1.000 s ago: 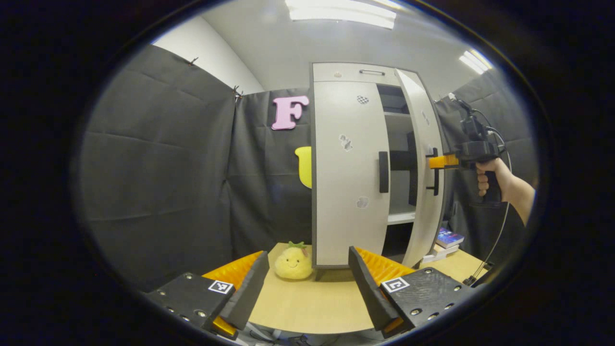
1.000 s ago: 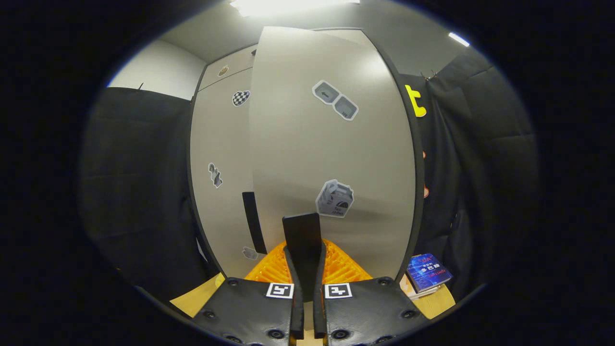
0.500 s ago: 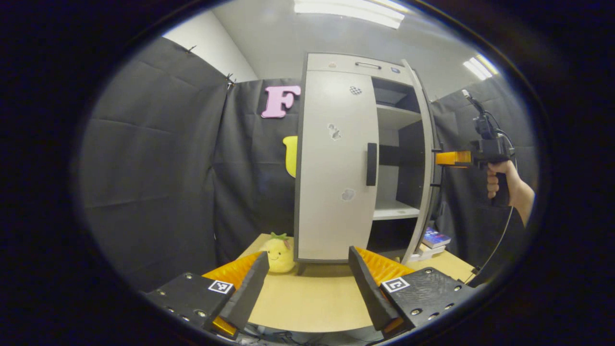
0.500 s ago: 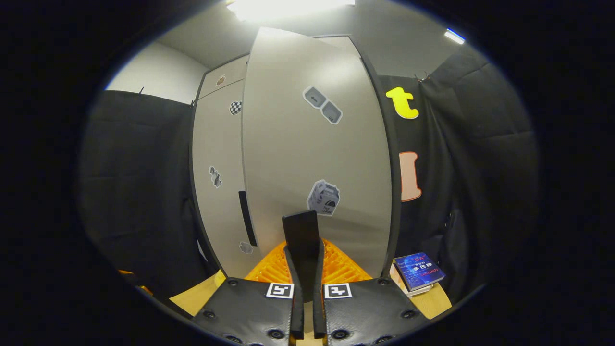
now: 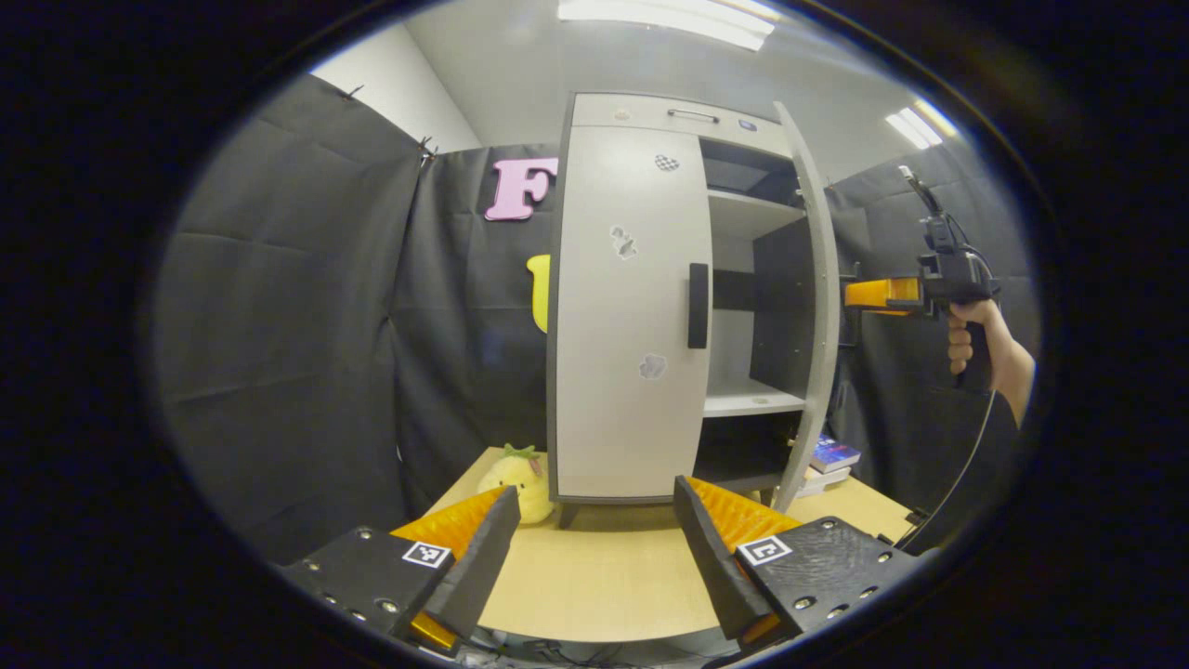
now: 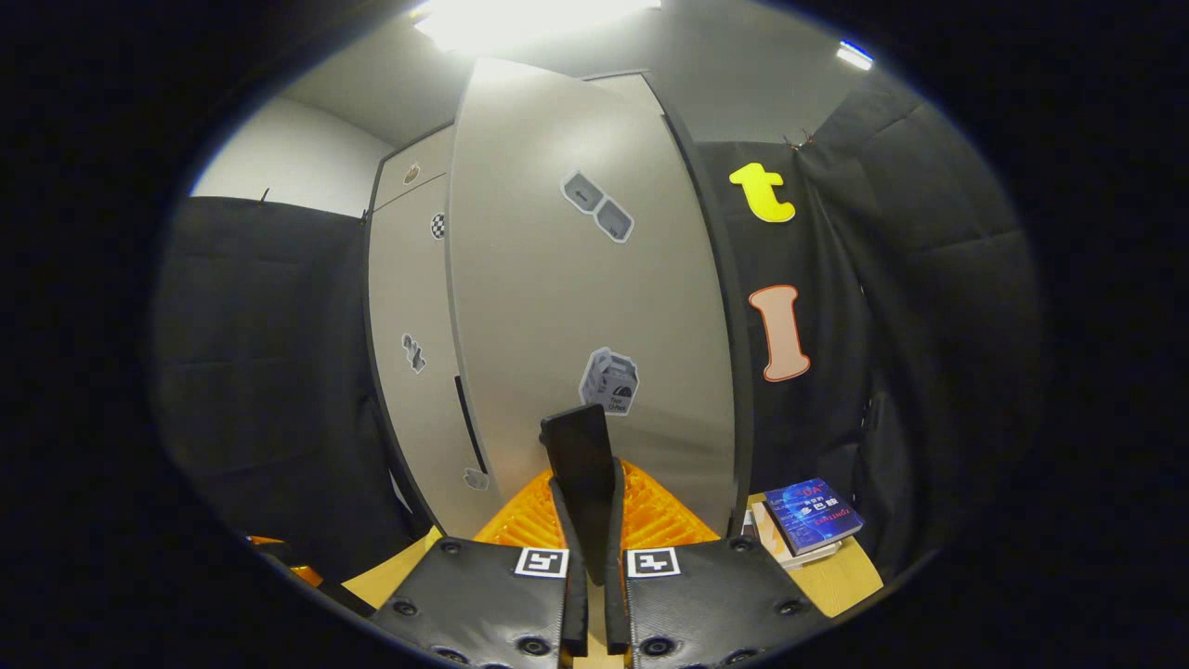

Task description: Open the right door of the double-door shoe cabinet with the right hand, and open the left door with the left hand.

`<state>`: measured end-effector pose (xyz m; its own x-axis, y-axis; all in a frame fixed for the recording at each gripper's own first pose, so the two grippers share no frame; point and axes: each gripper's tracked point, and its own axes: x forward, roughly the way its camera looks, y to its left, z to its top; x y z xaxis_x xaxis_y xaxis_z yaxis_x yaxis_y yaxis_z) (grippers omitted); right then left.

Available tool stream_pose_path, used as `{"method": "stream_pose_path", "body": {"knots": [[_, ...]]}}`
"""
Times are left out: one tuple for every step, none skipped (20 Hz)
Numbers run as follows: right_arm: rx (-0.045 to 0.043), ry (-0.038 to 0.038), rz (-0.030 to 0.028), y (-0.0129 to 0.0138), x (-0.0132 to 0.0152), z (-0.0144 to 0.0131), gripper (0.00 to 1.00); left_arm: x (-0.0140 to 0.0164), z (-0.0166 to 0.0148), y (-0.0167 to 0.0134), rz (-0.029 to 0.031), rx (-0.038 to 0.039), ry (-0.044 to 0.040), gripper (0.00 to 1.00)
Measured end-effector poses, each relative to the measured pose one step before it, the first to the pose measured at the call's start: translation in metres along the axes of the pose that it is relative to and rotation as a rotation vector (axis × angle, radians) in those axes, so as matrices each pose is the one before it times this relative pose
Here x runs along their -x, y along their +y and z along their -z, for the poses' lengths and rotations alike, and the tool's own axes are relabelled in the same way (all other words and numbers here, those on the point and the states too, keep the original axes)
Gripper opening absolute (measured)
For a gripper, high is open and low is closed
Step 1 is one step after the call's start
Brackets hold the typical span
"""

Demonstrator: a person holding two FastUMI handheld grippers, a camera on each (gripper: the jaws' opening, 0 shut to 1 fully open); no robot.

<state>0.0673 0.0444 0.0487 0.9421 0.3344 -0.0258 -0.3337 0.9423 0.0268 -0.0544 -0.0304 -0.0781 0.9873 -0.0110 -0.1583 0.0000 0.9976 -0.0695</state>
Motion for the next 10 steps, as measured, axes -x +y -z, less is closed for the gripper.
{"method": "stream_pose_path", "body": {"knots": [[-0.00005, 0.00197, 0.00509, -0.00133, 0.00147, -0.00074, 0.09, -0.00213, 0.00042, -0.00088, 0.00258, 0.00542, 0.00251, 0.96], [-0.00121, 0.00225, 0.00663, -0.00227, 0.00569, -0.0001, 0.09, -0.00178, 0.00206, -0.00114, 0.00326, 0.00536, 0.00337, 0.96], [-0.00095, 0.00117, 0.00608, -0.00217, 0.00101, -0.00046, 0.09, -0.00166, 0.00058, -0.00107, 0.00398, 0.00357, 0.00291, 0.96], [-0.00037, 0.00055, 0.00591, -0.00162, 0.0021, -0.00062, 0.09, -0.0023, 0.00144, -0.00087, 0.00372, 0.00158, 0.00367, 0.96], [-0.00236, 0.00103, 0.00571, -0.00175, 0.00152, -0.00082, 0.09, -0.0013, 0.00031, -0.00115, 0.00458, 0.00021, 0.00265, 0.96], [-0.00314, 0.00103, 0.00636, -0.00356, 0.00232, 0.00033, 0.08, -0.00177, -0.00013, -0.00235, 0.00606, -0.001, 0.00013, 0.96], [-0.00425, -0.00013, 0.00806, -0.00358, 0.00257, -0.00074, 0.09, -0.00183, -0.00144, -0.00245, 0.00703, -0.00248, -0.00163, 0.96], [-0.00492, -0.00074, 0.00904, -0.0042, 0.00252, -0.00035, 0.09, -0.00122, 0.00003, -0.00216, 0.0057, -0.00313, -0.00151, 0.96], [-0.00521, -0.00201, 0.0095, -0.00431, 0.00291, -0.00116, 0.08, -0.00099, -0.00061, -0.00175, 0.00522, -0.00309, -0.00086, 0.96], [-0.00608, -0.00375, 0.01192, -0.00495, 0.00303, -0.00061, 0.09, -0.00181, 0.001, -0.00186, 0.00527, -0.00194, 0.00058, 0.96]]}}
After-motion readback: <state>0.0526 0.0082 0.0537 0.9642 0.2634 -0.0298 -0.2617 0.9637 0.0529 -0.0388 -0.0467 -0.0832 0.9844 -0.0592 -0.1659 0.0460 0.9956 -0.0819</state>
